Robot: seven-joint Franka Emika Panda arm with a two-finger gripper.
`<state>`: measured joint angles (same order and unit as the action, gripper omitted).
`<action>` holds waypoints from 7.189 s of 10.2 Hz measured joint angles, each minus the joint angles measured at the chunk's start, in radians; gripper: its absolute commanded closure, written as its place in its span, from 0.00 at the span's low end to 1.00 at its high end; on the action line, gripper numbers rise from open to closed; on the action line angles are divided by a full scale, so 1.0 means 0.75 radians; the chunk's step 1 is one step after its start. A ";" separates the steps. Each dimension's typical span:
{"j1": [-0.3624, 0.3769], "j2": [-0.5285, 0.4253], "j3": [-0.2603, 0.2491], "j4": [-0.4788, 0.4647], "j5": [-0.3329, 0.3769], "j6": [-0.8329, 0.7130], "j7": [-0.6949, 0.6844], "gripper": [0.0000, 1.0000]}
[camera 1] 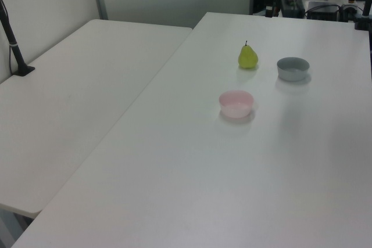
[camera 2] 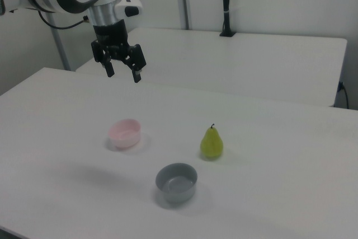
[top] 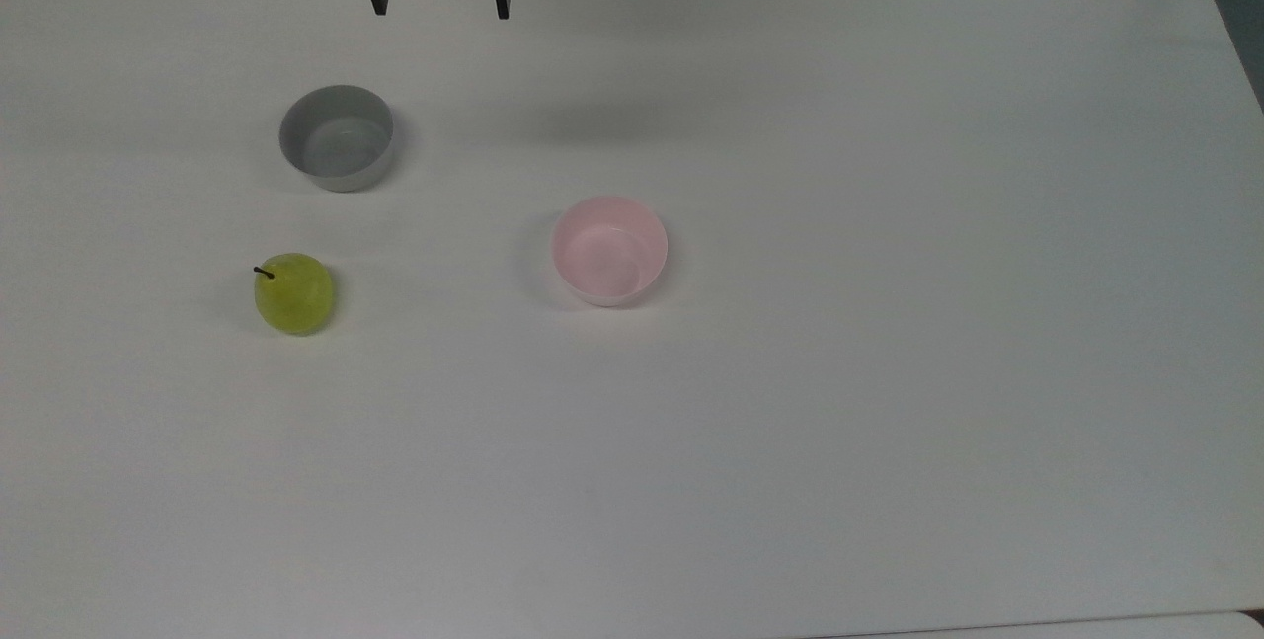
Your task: Place the pear in the bowl
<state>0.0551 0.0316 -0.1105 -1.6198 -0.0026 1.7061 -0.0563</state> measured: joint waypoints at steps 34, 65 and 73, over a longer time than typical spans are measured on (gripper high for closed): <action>-0.290 0.564 -0.010 -0.022 -0.082 0.804 -0.497 1.00; -0.087 0.293 0.341 -0.226 -0.155 0.634 0.253 0.00; -0.140 -0.113 0.200 -0.151 -0.054 0.020 0.143 0.00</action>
<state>-0.0502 -0.0531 0.0398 -1.7329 -0.0428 1.7211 0.0510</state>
